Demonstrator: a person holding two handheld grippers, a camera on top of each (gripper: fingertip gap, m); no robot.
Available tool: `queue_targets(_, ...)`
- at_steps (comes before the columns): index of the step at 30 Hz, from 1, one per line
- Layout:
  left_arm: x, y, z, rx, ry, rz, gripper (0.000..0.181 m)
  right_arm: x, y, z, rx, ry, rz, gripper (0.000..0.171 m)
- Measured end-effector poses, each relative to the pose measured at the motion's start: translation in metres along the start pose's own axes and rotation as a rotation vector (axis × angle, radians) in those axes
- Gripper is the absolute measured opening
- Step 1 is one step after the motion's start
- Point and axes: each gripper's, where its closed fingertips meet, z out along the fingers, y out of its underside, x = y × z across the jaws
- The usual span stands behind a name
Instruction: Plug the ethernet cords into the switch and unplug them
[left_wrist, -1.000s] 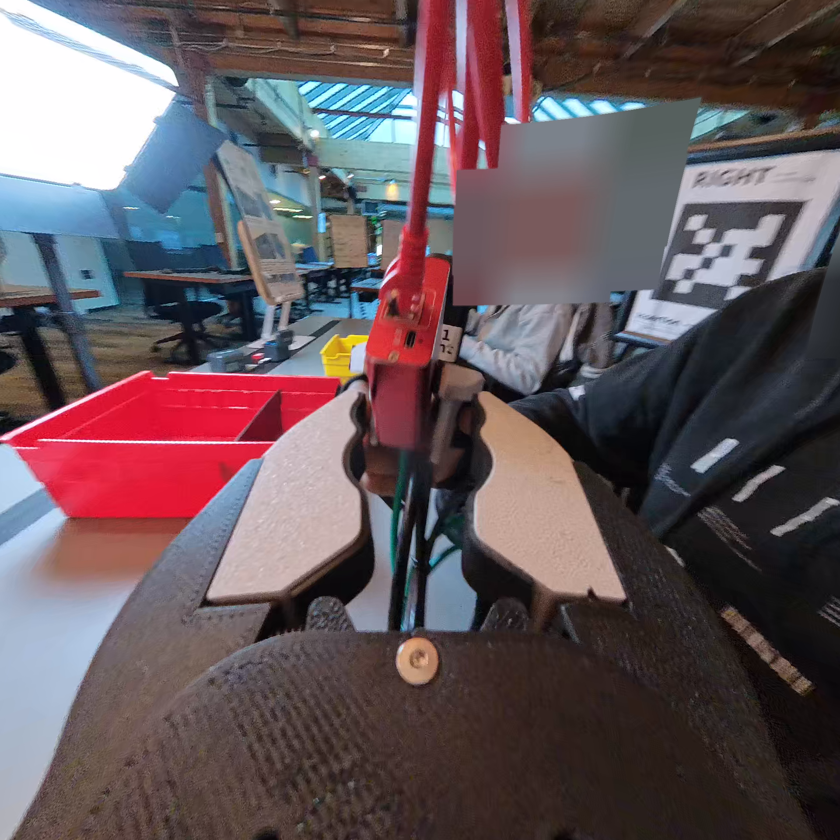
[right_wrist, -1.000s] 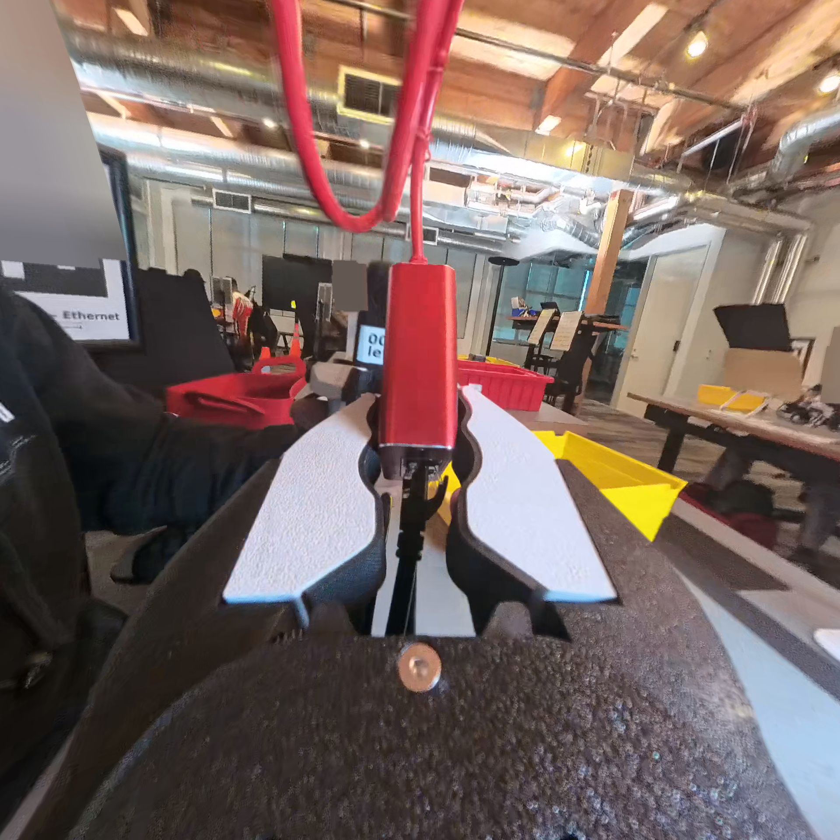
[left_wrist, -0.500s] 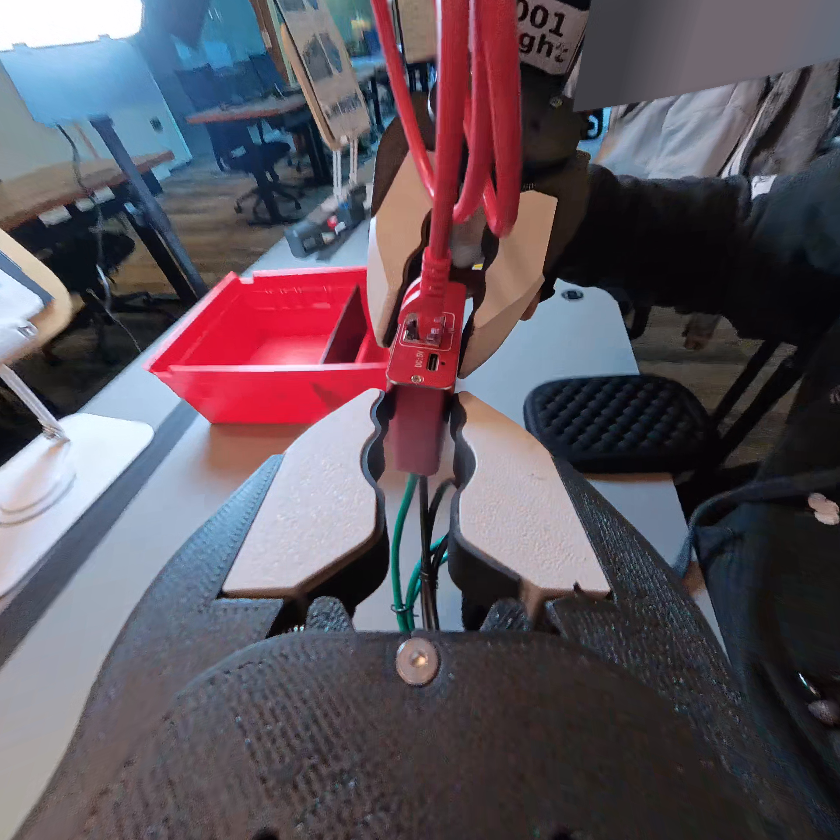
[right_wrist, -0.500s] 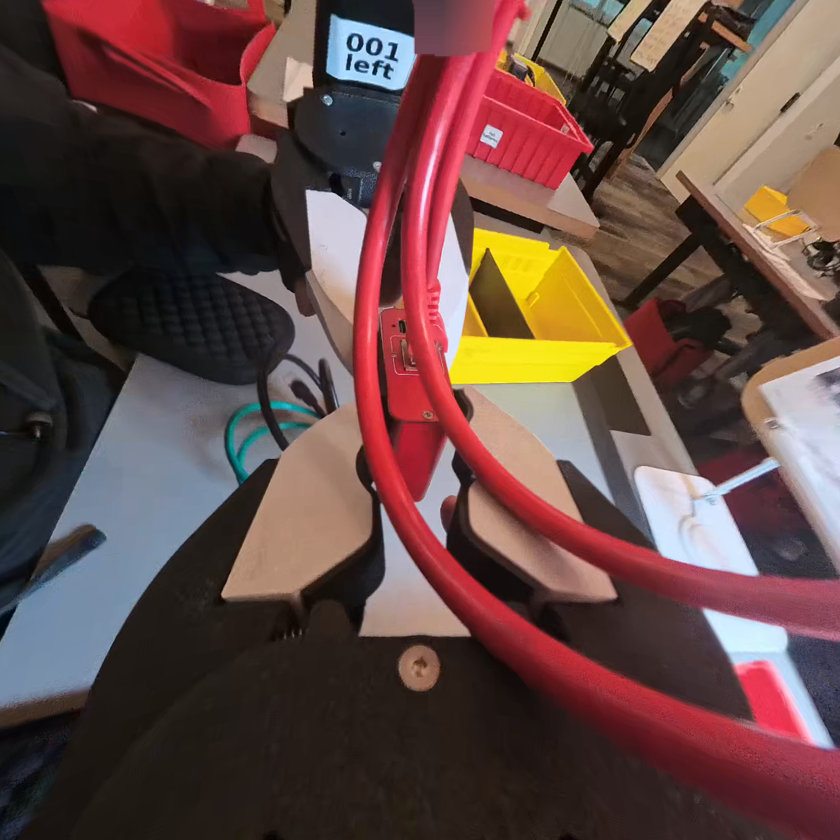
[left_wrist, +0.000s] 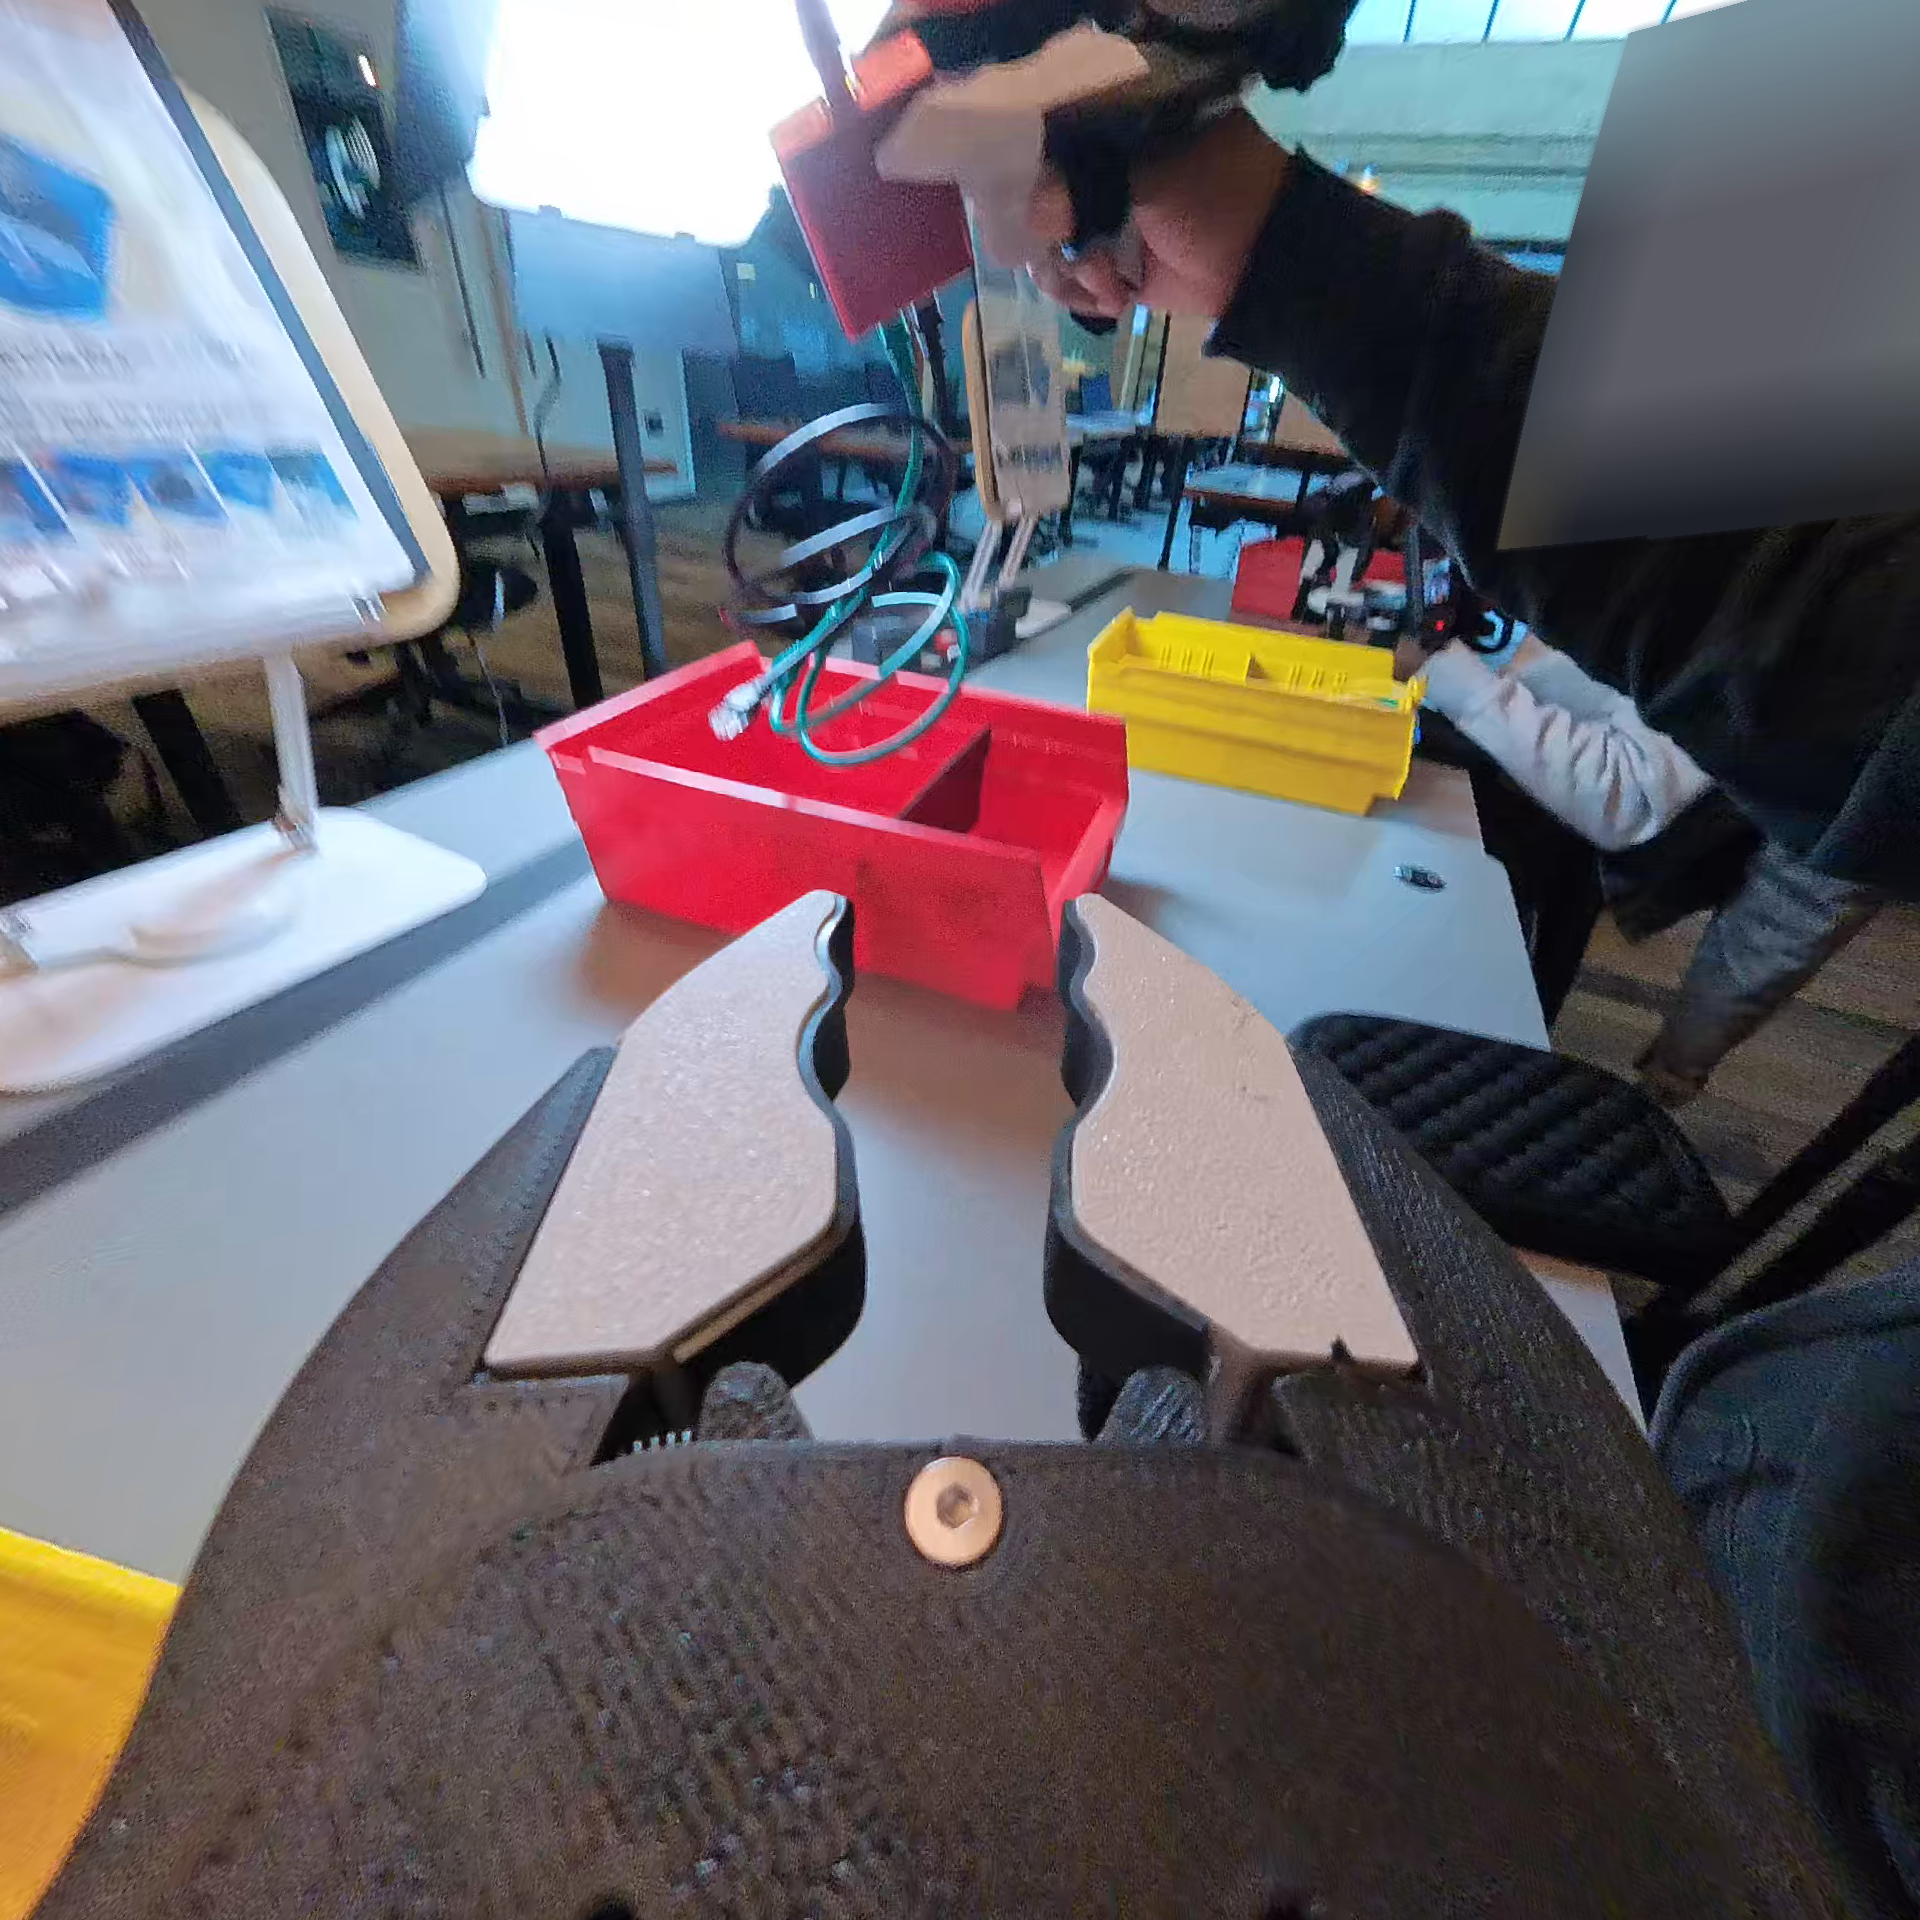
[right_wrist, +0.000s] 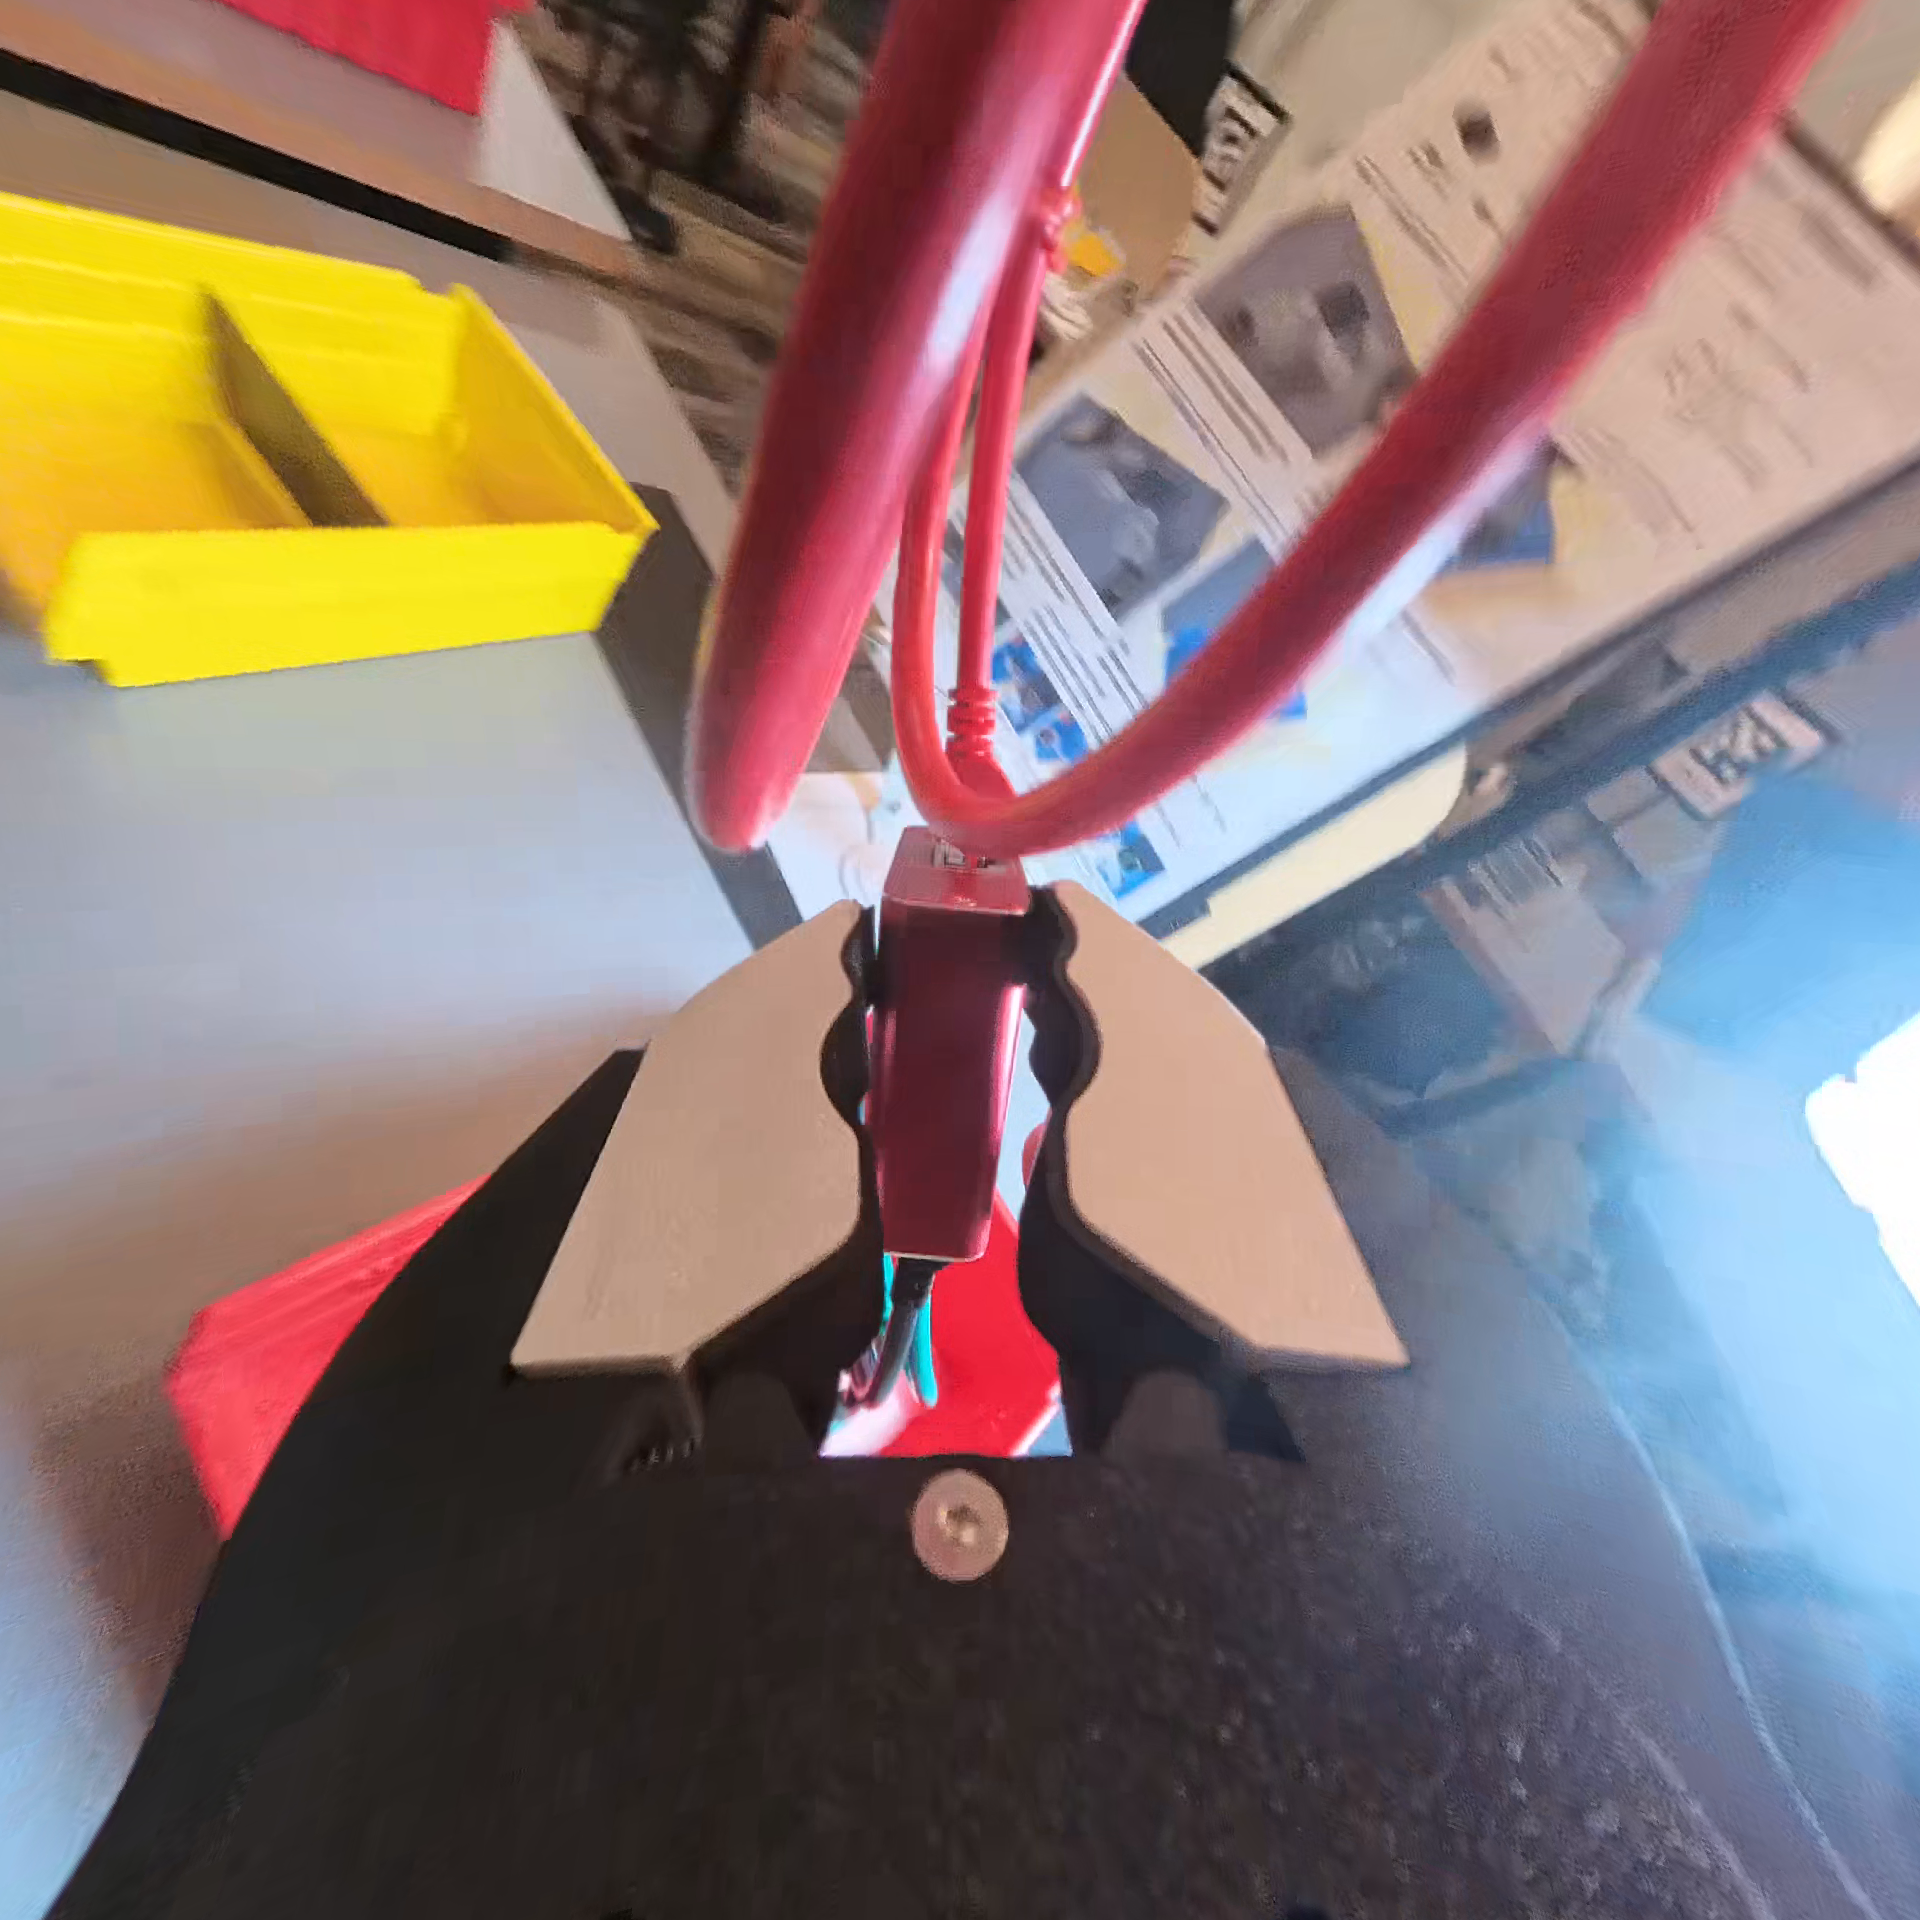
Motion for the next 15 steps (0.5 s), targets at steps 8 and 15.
queue_targets(8,-0.018,0.077,0.025,-0.174,0.009,-0.118,0.038,-0.017,0.214,0.08,-0.508,0.021,0.083,0.028)
queue_targets(15,-0.024,0.108,0.028,-0.26,-0.008,-0.125,0.036,-0.058,0.294,0.103,-0.985,-0.102,-0.038,0.028)
